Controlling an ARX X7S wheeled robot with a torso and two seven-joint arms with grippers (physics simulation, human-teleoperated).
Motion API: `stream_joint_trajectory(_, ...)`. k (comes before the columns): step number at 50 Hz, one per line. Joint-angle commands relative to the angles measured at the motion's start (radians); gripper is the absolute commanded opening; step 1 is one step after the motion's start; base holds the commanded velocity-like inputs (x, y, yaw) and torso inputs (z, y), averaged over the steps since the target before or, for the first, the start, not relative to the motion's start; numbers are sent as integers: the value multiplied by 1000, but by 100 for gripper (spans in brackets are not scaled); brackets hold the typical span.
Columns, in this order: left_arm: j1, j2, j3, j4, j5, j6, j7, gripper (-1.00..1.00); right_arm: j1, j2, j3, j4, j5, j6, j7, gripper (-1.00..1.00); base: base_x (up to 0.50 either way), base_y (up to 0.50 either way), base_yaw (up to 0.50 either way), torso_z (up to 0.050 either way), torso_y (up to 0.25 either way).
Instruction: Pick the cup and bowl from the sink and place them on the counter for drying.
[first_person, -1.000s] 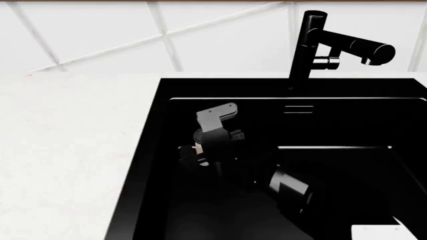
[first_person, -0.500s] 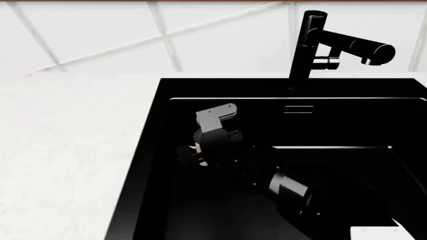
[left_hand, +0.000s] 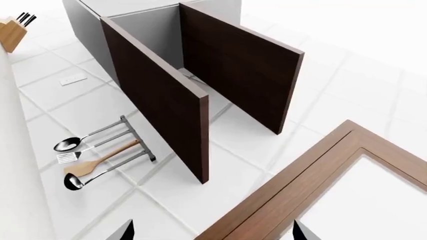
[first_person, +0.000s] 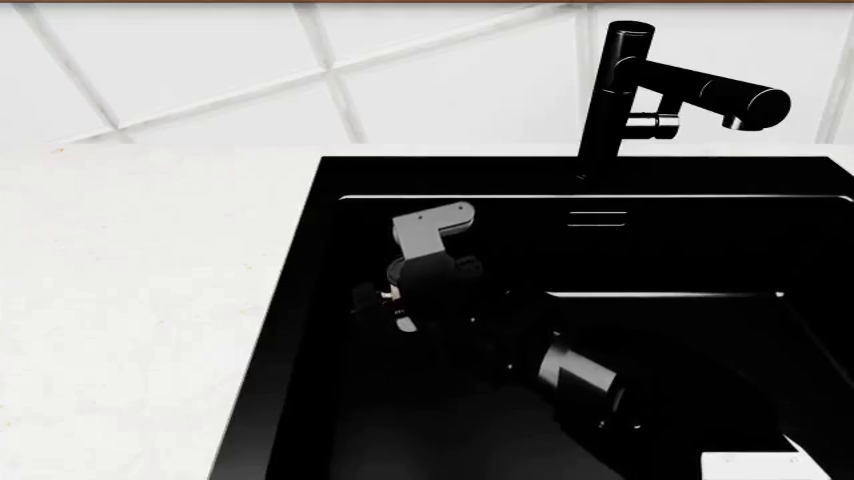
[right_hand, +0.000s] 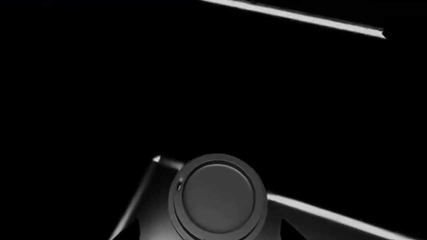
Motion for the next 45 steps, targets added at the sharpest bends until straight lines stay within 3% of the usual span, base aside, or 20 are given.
stream_joint_trajectory(1,2,0,1,1,1,0,-1,100,7,0,-1,11,0,-21,1,100,0,0,0,0,0)
stream_joint_trajectory(29,-1,-5,4,0,4,0,-6,100,-2,0,-1,13,13,-22,-13,100,0,0,0,0,0)
stream_joint_trajectory(30,-2,-5,5,-1,4,0,-5,100,-2,0,-2,13,6,-29,-4,-100,0,0,0,0,0)
stream_joint_trajectory(45,4,-3,1,-4,-2,7,3,100,4,0,1,9,-35,-31,8,-100,0,0,0,0,0)
